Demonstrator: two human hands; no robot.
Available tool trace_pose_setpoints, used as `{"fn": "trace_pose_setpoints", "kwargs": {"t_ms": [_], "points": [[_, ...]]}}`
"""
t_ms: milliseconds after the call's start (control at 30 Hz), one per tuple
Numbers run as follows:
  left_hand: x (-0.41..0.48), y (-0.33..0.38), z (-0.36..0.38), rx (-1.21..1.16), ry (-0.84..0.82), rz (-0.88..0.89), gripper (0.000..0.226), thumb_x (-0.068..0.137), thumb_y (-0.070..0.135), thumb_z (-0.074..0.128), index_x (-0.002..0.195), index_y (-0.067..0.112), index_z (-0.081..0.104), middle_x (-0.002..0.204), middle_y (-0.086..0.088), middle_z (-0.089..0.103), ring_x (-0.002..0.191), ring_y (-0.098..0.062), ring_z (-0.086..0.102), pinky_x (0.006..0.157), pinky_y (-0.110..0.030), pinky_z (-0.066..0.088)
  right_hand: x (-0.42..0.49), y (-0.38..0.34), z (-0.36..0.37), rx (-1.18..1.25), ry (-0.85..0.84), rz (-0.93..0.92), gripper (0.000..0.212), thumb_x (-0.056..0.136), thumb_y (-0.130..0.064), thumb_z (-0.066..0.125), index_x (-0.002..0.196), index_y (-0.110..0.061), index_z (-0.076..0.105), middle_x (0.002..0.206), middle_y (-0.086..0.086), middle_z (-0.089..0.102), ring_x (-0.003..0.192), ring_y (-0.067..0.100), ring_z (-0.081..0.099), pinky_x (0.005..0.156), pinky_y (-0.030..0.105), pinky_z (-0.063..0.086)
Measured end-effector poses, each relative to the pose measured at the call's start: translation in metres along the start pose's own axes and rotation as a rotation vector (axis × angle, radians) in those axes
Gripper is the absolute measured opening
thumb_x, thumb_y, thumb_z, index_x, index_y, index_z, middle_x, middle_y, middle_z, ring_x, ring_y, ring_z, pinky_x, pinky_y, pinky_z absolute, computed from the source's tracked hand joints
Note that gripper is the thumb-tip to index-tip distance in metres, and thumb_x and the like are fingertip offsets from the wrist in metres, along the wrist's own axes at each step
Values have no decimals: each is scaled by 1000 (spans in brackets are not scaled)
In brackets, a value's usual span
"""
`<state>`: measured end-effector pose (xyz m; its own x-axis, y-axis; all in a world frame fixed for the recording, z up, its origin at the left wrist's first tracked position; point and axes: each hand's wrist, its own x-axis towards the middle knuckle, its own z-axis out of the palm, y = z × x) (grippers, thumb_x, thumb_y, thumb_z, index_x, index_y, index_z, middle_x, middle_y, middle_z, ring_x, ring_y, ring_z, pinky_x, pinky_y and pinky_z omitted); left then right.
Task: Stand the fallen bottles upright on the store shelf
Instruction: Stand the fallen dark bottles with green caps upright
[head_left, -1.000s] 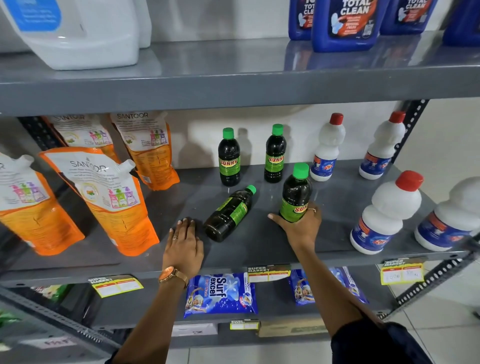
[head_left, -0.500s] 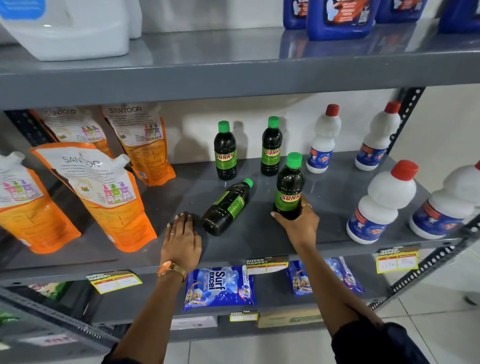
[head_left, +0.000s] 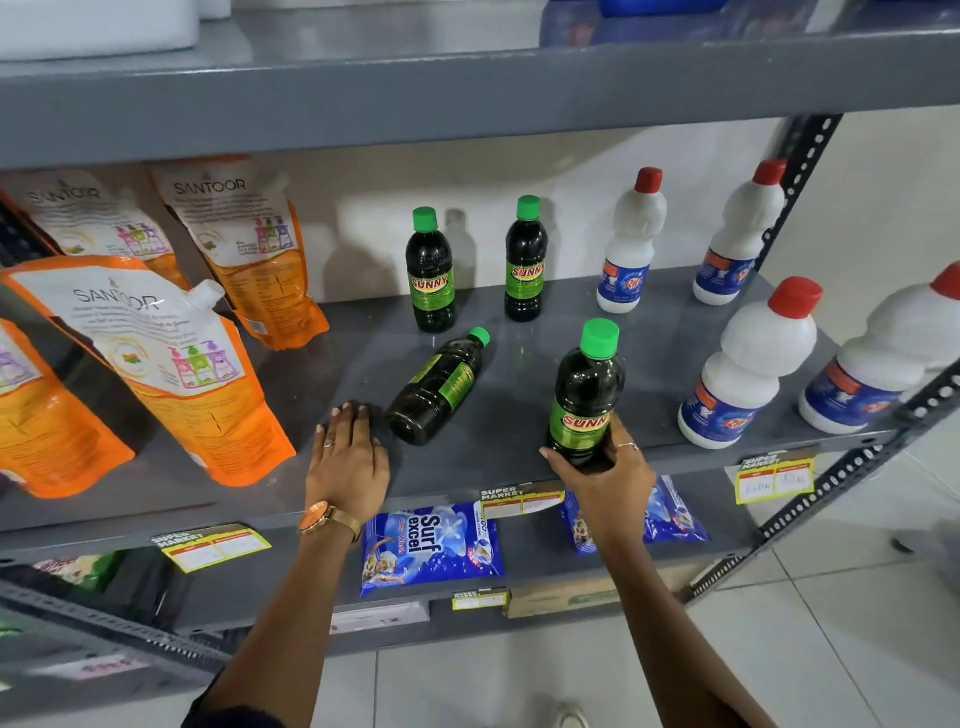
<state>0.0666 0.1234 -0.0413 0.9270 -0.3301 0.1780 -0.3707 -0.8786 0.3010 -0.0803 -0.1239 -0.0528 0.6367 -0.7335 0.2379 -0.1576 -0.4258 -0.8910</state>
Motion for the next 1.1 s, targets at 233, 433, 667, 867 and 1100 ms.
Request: {"fn": "trace_pose_setpoints", "kwargs": {"t_ms": [233,433,667,867,1100], "points": [[-1,1,-3,1,-16,-5,61,85,29,21,138,1,30,147,-22,31,139,-31,21,116,-44,10,-1,4,3,-22,-1,26,97,59,-56,82,141,-22,42,127,1,63,117,16,59,97,41,51],[2,0,-13,-10,-66,13,50,92,24,33,136,0,33,145,-23,34,136,-36,27,114,-46,20,-75,-22,1,70,112,-68,45,79,-52,66,114,-28,51,106,-2,52,99,20,53,83,37,50],[1,-10,-17,11,-89,50,69,83,46,17,136,5,36,143,-22,39,130,-39,35,103,-52,34,-9,-119,71,-91,-469,56,77,78,-81,35,104,-13,58,100,2,61,95,20,60,83,37,48],[2,-9,-17,-6,-89,39,70,81,47,17,136,7,36,142,-21,40,129,-40,37,102,-52,34,37,-142,107,-373,-669,429,92,51,-93,47,81,-7,64,66,8,71,61,20,71,74,34,60],[2,-8,-17,12,-88,18,66,83,44,17,137,9,32,145,-18,37,131,-36,34,105,-50,30,19,-109,114,-202,-391,236,69,60,-78,57,95,-20,68,88,0,71,84,19,67,79,33,54]]}}
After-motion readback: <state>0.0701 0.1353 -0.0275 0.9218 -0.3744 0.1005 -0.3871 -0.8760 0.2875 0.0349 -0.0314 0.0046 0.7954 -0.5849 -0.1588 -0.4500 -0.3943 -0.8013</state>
